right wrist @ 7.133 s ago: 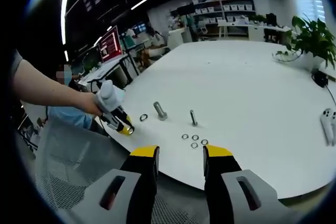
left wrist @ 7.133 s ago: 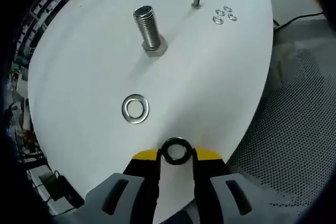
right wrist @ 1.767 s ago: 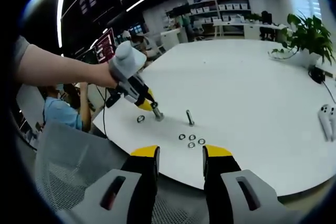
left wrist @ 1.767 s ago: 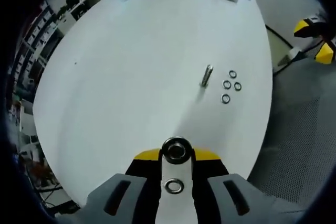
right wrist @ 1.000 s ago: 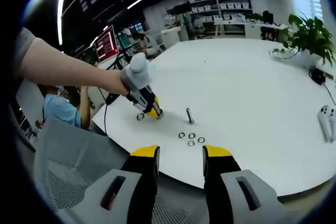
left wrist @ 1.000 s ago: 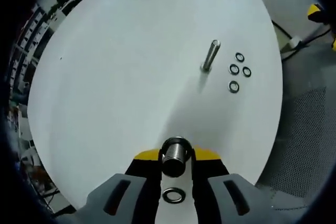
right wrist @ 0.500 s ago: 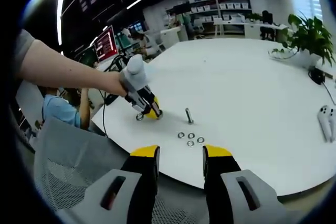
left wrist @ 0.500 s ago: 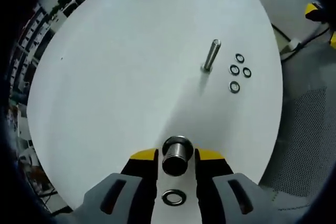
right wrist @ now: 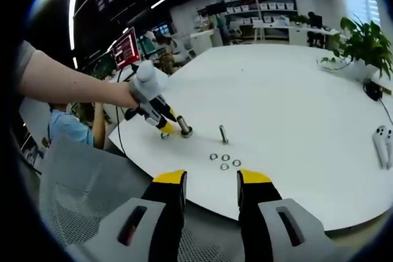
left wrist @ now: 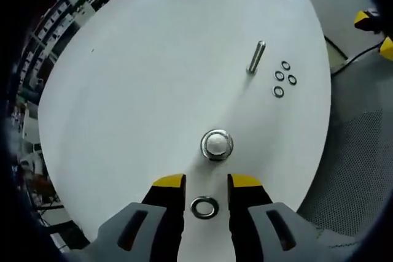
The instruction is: Place the washer onto the threaded stud by aligning its center hole with the stud, sliding it down to the base, and recovering from edge contact or off-axis alignment until the washer reaches the visible bottom stop.
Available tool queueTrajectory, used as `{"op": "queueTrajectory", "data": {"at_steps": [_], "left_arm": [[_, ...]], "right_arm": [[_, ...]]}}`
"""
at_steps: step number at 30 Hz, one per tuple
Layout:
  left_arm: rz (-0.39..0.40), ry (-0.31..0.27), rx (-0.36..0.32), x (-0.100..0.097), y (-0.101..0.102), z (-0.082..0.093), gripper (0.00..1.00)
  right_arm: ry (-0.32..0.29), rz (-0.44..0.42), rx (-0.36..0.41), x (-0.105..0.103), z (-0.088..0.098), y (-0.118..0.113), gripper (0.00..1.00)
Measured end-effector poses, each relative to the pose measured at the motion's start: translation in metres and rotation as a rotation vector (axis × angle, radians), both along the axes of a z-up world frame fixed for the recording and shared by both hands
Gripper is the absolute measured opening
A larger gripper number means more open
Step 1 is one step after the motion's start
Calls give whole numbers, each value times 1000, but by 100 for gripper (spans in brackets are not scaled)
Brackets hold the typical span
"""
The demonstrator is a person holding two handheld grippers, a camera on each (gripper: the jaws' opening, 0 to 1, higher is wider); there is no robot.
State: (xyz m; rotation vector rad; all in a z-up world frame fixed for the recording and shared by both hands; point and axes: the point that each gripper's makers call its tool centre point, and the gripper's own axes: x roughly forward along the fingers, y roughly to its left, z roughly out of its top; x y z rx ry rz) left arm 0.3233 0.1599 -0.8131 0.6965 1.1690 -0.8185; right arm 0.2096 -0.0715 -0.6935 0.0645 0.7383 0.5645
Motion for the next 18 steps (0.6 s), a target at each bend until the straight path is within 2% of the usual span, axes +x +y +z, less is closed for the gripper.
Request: {"op": "queueTrajectory", "data": {"at_steps": [7, 18], "left_arm": [[71, 15, -2, -6, 19, -4, 25], [93, 34, 17, -17, 30, -15, 27]], "right_arm": [[1, 2, -1, 0, 0, 0, 35], [-1, -7, 2, 0, 0, -2, 35]]}}
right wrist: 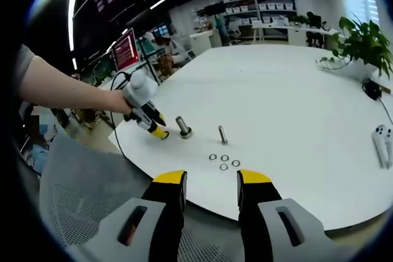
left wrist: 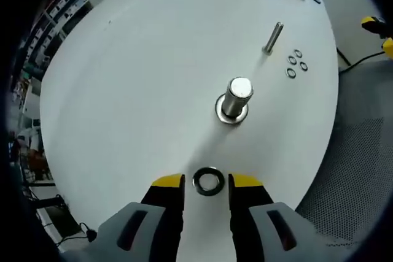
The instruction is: Place the washer onto the threaded stud by aligning its center hole with the stud, sliding it down to the base, and recovering from edge contact or off-axis alignment until the washer reaches the visible bottom stop.
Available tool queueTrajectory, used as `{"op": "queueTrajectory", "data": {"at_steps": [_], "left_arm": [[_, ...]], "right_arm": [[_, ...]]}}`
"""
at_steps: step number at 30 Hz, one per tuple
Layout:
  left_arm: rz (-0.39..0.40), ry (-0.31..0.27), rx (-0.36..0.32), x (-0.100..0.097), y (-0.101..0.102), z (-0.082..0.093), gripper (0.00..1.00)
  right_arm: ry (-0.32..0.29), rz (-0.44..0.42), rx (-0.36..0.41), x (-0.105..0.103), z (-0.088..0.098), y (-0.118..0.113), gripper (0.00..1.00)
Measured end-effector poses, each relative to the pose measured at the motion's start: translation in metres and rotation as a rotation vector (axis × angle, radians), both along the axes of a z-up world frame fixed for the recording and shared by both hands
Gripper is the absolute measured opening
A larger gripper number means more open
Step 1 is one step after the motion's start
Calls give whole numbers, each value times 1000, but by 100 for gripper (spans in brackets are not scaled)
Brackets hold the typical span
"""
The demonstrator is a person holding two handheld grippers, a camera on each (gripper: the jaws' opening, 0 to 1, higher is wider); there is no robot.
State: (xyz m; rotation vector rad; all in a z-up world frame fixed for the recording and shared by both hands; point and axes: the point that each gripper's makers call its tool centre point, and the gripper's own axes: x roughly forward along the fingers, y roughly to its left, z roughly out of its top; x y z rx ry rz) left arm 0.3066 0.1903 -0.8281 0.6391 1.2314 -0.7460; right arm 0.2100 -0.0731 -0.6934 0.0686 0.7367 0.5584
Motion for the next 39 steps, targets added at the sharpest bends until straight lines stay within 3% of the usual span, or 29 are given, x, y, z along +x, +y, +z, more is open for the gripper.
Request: {"op": "queueTrajectory", "data": {"at_steps": [16, 24, 36, 39], "left_arm": [[27, 15, 6, -5, 9, -13, 27], [34, 24, -11, -4, 5, -11, 21], [43, 33, -15, -3, 5, -11, 21], [29, 66, 5, -7, 7, -11, 21]], "right_arm": [[4, -2, -7, 0, -2, -1, 35], [6, -5, -8, 0, -2, -2, 35], [6, -10, -9, 0, -2, -2, 35], [7, -8, -10, 0, -2, -2, 35]]}}
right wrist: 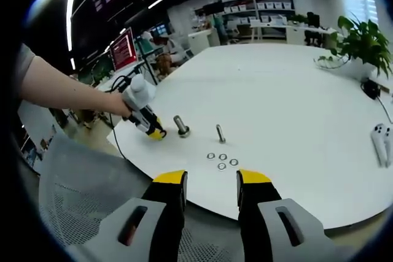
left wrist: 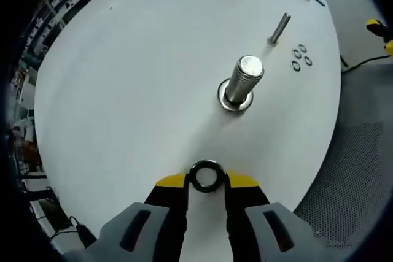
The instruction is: Place the washer onto the threaded stud by aligning its center hole with the stud, sliding it down to the base, and recovering from edge contact or off-axis alignment until the washer reaches the visible bottom stop.
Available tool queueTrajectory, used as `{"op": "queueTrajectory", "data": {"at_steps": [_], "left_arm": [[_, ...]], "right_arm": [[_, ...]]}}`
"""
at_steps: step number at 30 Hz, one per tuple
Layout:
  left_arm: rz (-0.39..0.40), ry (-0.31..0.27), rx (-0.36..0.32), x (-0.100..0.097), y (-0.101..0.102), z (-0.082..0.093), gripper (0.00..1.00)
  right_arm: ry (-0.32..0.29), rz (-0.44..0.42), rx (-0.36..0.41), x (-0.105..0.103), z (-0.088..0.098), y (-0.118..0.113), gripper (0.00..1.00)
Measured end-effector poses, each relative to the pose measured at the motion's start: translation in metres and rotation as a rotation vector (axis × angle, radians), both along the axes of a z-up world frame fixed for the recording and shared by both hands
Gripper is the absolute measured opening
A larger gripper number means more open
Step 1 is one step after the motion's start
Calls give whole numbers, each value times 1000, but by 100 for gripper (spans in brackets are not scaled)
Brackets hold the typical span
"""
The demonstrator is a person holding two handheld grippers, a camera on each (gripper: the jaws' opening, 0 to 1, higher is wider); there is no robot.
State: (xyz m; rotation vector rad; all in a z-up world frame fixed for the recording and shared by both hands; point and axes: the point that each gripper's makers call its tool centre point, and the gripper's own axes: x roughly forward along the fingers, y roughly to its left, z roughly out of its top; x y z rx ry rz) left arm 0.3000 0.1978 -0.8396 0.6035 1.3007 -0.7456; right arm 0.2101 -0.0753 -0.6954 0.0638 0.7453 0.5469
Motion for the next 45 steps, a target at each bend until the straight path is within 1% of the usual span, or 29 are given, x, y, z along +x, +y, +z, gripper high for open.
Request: {"op": "queueTrajectory", "data": {"at_steps": [3, 5, 8, 10, 13, 18, 20, 21, 23, 26, 34, 42, 45], "left_arm": [[-34, -12, 8, -1, 0, 0, 21], [-3, -10, 7, -1, 0, 0, 22], [-12, -14, 10, 0, -1, 0, 23], [-19, -4, 5, -2, -1, 0, 25], [-31, -6, 11, -1, -1, -1, 26], [-26, -4, 15, -2, -2, 0, 25], [-19, -4, 13, -2, -1, 0, 25], [-9, -13, 13, 0, 0, 0, 23], [24, -17, -6, 4, 2, 0, 21], [10, -11, 3, 1, 1, -1, 20], [5, -2, 31, 1, 0, -1, 19], [2, -12, 23, 0, -1, 0, 19], [5, -17, 14, -5, -5, 4, 18]], "right_arm": [[-1, 1, 1, 0, 0, 0, 35], [0, 1, 2, 0, 0, 0, 35], [0, 1, 4, 0, 0, 1, 35], [0, 2, 4, 0, 0, 1, 35], [-1, -1, 7, 0, 1, 1, 35], [-1, 2, 8, 0, 1, 1, 35], [-1, 1, 9, 0, 1, 1, 35], [-1, 0, 10, 0, 1, 1, 35], [-1, -3, 10, 0, 1, 1, 35], [0, 0, 8, 0, 1, 1, 35], [0, -2, 11, 0, 1, 1, 34], [-1, -2, 12, 0, 1, 1, 34], [-1, -3, 12, 0, 1, 1, 34]]}}
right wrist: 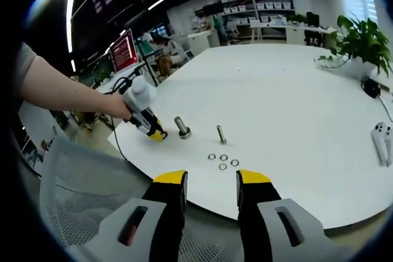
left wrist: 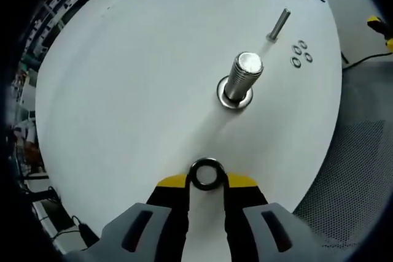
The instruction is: Place the washer onto the threaded stud by aligning its center hole with the stud, sliding it down to the base, and recovering from edge contact or off-axis alignment until the washer reaches the visible bottom stop.
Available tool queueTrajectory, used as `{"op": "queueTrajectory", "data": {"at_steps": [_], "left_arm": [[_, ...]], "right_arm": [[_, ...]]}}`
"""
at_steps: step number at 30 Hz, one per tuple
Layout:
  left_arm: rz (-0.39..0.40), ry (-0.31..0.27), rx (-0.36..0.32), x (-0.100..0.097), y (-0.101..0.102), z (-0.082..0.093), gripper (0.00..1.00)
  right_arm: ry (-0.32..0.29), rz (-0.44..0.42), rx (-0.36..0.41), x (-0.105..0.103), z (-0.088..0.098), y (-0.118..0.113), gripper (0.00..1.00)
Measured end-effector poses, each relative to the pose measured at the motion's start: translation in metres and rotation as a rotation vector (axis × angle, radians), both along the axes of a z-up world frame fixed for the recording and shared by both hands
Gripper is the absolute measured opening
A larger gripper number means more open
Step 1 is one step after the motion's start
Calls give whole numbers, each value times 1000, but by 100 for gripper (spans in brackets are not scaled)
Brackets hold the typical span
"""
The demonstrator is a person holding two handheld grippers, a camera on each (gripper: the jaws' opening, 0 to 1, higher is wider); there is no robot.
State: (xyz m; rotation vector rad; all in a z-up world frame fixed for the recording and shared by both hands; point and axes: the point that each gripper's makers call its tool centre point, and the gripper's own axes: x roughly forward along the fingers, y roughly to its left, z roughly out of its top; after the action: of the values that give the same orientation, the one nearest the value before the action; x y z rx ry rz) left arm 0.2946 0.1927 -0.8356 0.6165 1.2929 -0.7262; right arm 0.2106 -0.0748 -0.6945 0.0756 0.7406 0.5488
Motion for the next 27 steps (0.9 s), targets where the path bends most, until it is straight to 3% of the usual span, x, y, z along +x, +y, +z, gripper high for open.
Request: {"op": "queueTrajectory", "data": {"at_steps": [6, 27], "left_arm": [[-20, -15, -4, -5, -7, 4, 18], [-83, -79, -111, 18, -37, 56, 18]], "right_arm": [[0, -1, -1, 0, 0, 0, 34], [2, 3, -6, -1, -1, 0, 34]]}}
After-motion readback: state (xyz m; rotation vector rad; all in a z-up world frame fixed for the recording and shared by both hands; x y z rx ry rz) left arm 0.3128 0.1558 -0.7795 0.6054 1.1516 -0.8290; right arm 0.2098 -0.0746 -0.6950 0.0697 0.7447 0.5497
